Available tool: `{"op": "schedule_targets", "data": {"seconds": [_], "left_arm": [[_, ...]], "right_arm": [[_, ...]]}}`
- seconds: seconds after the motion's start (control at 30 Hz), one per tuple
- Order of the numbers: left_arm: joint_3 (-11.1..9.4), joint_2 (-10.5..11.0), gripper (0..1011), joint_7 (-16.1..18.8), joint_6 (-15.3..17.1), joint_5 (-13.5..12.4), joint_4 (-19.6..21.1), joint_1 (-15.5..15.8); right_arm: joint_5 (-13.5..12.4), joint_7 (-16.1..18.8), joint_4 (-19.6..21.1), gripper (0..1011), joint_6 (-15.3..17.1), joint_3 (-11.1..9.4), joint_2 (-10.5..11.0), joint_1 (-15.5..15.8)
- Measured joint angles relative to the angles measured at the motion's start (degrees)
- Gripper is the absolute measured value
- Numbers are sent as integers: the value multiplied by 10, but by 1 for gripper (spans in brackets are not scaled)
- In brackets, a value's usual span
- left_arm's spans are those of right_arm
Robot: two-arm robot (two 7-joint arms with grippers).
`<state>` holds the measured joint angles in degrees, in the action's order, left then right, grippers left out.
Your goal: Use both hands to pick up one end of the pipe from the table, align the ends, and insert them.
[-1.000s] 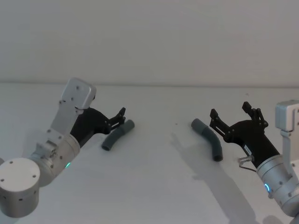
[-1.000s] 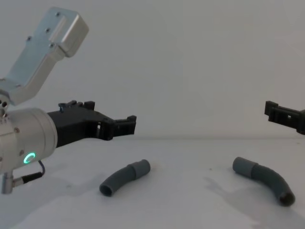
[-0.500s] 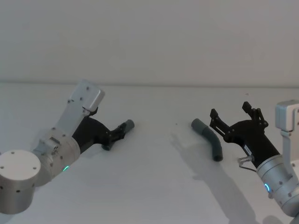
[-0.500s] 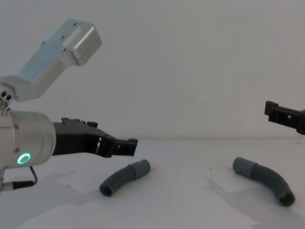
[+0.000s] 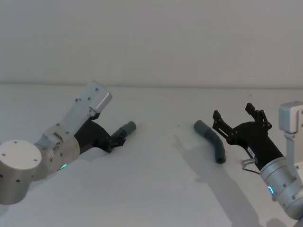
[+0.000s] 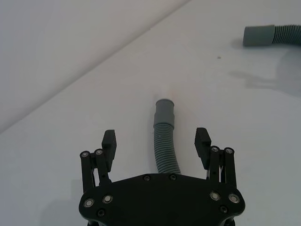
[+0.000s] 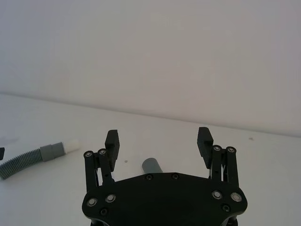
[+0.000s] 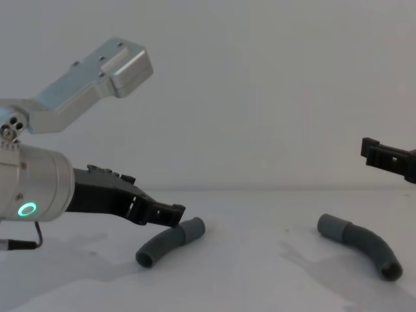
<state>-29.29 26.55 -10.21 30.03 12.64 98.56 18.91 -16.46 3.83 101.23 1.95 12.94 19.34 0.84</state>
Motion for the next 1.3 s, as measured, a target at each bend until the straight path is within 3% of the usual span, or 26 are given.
{"op": "schedule_targets", "data": {"seconds": [0.83, 1.3], "left_arm": [[-3, -10, 1001, -71, 12, 13, -72, 45], [-18, -22, 1001, -98, 16, 4, -113, 75]], "right_arm": [[0, 0, 0, 1003, 0, 0, 0, 0], [0, 0, 0, 1003, 0, 0, 0, 0]]}}
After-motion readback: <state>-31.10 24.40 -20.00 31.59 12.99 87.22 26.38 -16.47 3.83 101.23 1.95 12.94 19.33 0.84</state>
